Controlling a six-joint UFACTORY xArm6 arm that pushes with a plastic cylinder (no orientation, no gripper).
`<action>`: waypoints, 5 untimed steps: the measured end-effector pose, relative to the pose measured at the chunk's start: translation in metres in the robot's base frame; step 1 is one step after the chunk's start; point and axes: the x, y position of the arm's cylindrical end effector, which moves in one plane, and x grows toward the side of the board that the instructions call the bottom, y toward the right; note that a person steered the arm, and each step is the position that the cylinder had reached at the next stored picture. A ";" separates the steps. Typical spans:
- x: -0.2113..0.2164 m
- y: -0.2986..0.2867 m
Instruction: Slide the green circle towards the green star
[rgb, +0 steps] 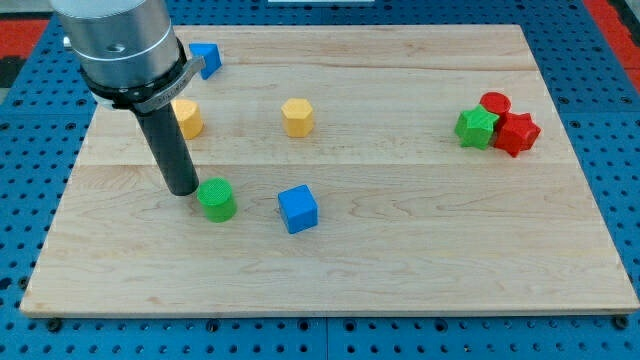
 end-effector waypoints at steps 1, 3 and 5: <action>0.000 0.000; 0.011 -0.012; 0.017 0.036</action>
